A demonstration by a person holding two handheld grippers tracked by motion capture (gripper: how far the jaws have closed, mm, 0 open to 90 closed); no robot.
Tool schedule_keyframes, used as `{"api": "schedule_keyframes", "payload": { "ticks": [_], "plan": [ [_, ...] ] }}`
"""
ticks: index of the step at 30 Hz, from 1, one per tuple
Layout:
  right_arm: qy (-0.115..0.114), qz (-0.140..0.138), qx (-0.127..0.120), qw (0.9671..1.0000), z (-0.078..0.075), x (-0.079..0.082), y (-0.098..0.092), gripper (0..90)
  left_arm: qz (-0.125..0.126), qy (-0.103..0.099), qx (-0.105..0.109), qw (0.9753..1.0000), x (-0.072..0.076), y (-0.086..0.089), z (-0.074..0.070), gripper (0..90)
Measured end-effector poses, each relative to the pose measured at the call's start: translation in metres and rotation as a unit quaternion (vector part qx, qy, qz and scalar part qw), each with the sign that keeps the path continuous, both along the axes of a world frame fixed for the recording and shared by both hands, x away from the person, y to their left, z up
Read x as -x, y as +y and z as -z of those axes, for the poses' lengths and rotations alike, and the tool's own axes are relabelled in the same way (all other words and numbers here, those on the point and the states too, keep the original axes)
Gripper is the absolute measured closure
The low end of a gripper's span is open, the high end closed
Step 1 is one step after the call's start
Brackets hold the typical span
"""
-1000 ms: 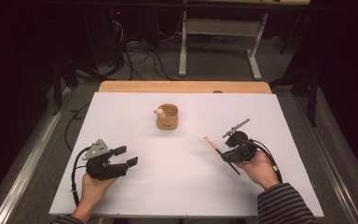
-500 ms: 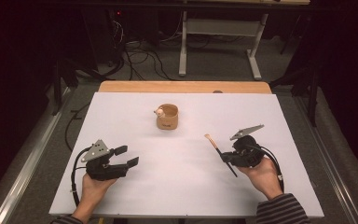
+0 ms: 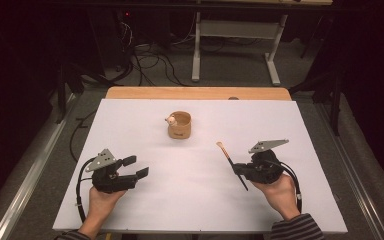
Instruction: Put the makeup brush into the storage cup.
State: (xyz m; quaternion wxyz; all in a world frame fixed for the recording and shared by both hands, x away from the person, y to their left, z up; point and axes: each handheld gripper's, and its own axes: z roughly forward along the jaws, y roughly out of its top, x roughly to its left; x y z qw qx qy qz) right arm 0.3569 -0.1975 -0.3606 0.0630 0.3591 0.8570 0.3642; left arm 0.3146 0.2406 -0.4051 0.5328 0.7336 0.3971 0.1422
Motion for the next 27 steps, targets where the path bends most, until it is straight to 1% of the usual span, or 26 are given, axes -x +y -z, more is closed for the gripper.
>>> {"api": "schedule_keyframes", "payload": {
  "ticks": [2,4,7,8,10,11,13,14,16,17,18,19,20,21,22,25,27],
  "plan": [
    [-0.004,-0.001,-0.004,1.0000,0.000,0.002,0.000,85.5,-0.004,0.001,0.003,1.0000,0.000,0.001,0.000,30.8],
    [-0.008,-0.005,-0.010,0.9999,0.000,0.003,0.001,85.5,-0.002,0.002,0.005,1.0000,0.000,0.001,-0.001,30.8],
    [-0.012,-0.011,-0.019,0.9997,-0.001,0.002,0.004,85.5,0.012,0.011,-0.010,0.9998,-0.003,-0.002,0.000,31.5],
    [-0.012,-0.012,-0.022,0.9996,-0.001,0.002,0.005,85.5,0.013,0.013,-0.014,0.9997,-0.004,-0.003,0.000,31.4],
    [-0.016,-0.013,-0.033,0.9992,-0.005,0.000,0.006,85.5,0.017,0.017,-0.018,0.9996,-0.005,-0.005,-0.001,31.3],
    [-0.017,-0.013,-0.037,0.9991,-0.006,0.001,0.007,85.5,0.020,0.016,-0.016,0.9995,-0.005,-0.007,-0.002,31.2],
    [-0.027,-0.018,-0.047,0.9984,-0.010,0.002,0.010,85.5,0.028,0.010,-0.023,0.9993,-0.005,-0.012,-0.006,31.3],
    [-0.031,-0.019,-0.047,0.9982,-0.010,0.003,0.011,85.5,0.030,0.007,-0.023,0.9992,-0.004,-0.013,-0.007,31.3],
    [-0.036,-0.024,-0.051,0.9977,-0.011,0.005,0.014,85.5,0.034,0.000,-0.022,0.9992,-0.003,-0.015,-0.010,31.0],
    [-0.038,-0.023,-0.052,0.9976,-0.010,0.005,0.015,85.5,0.036,-0.003,-0.016,0.9992,-0.003,-0.017,-0.012,30.3],
    [-0.044,-0.025,-0.057,0.9971,-0.010,0.005,0.015,85.5,0.046,0.003,-0.008,0.9989,-0.003,-0.017,-0.014,28.8],
    [-0.047,-0.027,-0.063,0.9965,-0.010,0.005,0.016,85.5,0.050,0.003,-0.003,0.9987,-0.004,-0.017,-0.015,28.9],
    [-0.051,-0.030,-0.069,0.9959,-0.010,0.004,0.017,85.5,0.049,0.000,0.001,0.9988,-0.005,-0.019,-0.016,29.3],
    [-0.056,-0.030,-0.075,0.9951,-0.010,0.003,0.018,85.5,0.049,0.001,0.004,0.9988,-0.006,-0.020,-0.017,29.5],
    [-0.057,-0.031,-0.078,0.9948,-0.010,0.002,0.019,85.5,0.052,0.003,0.009,0.9986,-0.008,-0.021,-0.018,29.5],
    [-0.066,-0.038,-0.088,0.9932,-0.010,-0.002,0.026,85.5,0.059,-0.001,0.010,0.9982,-0.013,-0.028,-0.022,30.7],
    [-0.068,-0.041,-0.089,0.9929,-0.010,-0.002,0.027,85.5,0.065,-0.001,0.008,0.9978,-0.015,-0.033,-0.025,30.7]
  ]
}}
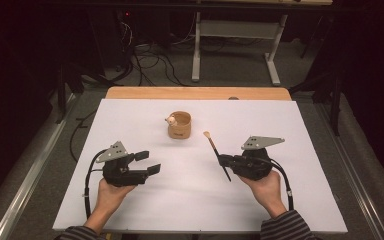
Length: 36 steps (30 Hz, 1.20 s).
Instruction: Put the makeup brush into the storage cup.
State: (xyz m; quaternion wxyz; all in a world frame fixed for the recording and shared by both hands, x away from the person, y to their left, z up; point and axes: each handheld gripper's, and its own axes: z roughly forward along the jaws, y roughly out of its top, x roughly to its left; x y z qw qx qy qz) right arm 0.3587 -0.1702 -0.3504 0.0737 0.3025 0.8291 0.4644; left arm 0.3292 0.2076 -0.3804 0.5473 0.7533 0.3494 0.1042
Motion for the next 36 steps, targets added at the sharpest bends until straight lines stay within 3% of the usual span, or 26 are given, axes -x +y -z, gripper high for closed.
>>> {"api": "schedule_keyframes", "payload": {
  "ticks": [4,12,19,28,36],
  "plan": [
    [-0.005,-0.007,0.002,1.0000,0.000,0.001,0.005,85.5,0.015,0.015,-0.011,0.9997,-0.004,-0.012,-0.007,30.7],
    [-0.006,-0.004,-0.004,1.0000,0.001,0.000,0.005,85.5,0.028,0.014,-0.012,0.9994,-0.011,-0.025,-0.012,31.0],
    [-0.008,-0.005,-0.004,0.9999,0.002,0.000,0.008,85.5,0.026,-0.005,-0.022,0.9994,-0.011,-0.038,-0.019,34.8],
    [-0.009,-0.001,-0.006,0.9999,0.004,0.000,0.008,85.5,0.038,0.005,-0.009,0.9992,-0.017,-0.051,-0.020,34.2],
    [-0.010,0.001,-0.009,0.9999,0.003,0.001,0.008,85.5,0.056,0.006,-0.013,0.9983,-0.023,-0.066,-0.025,36.1]
  ]
}}
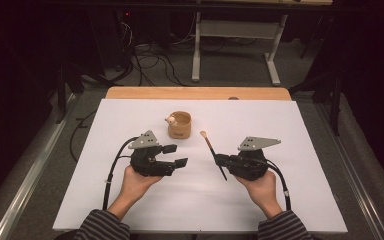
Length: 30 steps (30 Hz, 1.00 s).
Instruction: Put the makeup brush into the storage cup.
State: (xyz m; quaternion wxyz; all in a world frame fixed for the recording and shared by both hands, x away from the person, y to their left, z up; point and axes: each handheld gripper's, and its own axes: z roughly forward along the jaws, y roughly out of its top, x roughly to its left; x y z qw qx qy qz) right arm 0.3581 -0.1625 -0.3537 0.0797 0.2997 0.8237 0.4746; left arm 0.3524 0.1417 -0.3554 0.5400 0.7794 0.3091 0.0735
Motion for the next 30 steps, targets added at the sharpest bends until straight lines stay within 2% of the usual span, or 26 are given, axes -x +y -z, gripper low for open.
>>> {"api": "schedule_keyframes", "payload": {
  "ticks": [6,19,30],
  "plan": [
    [-0.001,-0.003,0.003,1.0000,0.001,0.000,0.001,85.5,0.008,-0.004,0.001,1.0000,-0.001,-0.013,-0.004,37.4],
    [-0.004,-0.005,-0.003,1.0000,0.002,0.003,0.004,85.5,0.028,0.013,0.010,0.9995,-0.011,-0.040,-0.003,44.6],
    [-0.005,-0.007,-0.003,1.0000,0.003,0.004,0.006,85.5,0.034,0.022,0.019,0.9990,-0.017,-0.050,-0.004,48.9]
  ]
}}
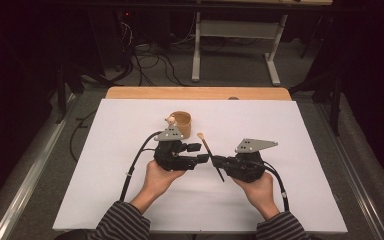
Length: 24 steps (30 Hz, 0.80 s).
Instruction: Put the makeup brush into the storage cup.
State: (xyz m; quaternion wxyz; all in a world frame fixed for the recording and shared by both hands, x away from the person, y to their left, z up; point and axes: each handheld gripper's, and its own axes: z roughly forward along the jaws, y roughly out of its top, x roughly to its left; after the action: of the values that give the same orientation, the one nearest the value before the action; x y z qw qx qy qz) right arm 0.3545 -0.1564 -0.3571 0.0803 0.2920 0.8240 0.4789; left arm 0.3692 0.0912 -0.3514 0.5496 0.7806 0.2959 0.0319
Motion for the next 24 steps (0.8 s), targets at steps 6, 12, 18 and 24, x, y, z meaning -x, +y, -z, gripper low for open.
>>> {"api": "schedule_keyframes", "payload": {
  "ticks": [6,12,18,24],
  "plan": [
    [-0.004,-0.001,0.000,1.0000,-0.001,0.001,0.001,85.5,0.007,0.000,0.003,1.0000,-0.001,-0.006,0.000,52.3],
    [-0.003,-0.003,0.002,1.0000,0.002,0.001,0.004,85.5,0.005,-0.005,0.005,1.0000,0.000,-0.011,-0.001,53.6],
    [-0.008,-0.003,0.000,1.0000,0.001,0.002,0.004,85.5,0.008,-0.003,0.009,0.9999,0.000,-0.013,-0.001,57.7],
    [-0.008,-0.003,0.000,1.0000,0.002,0.002,0.005,85.5,0.009,-0.001,0.012,0.9999,-0.002,-0.014,0.000,62.7]
  ]
}}
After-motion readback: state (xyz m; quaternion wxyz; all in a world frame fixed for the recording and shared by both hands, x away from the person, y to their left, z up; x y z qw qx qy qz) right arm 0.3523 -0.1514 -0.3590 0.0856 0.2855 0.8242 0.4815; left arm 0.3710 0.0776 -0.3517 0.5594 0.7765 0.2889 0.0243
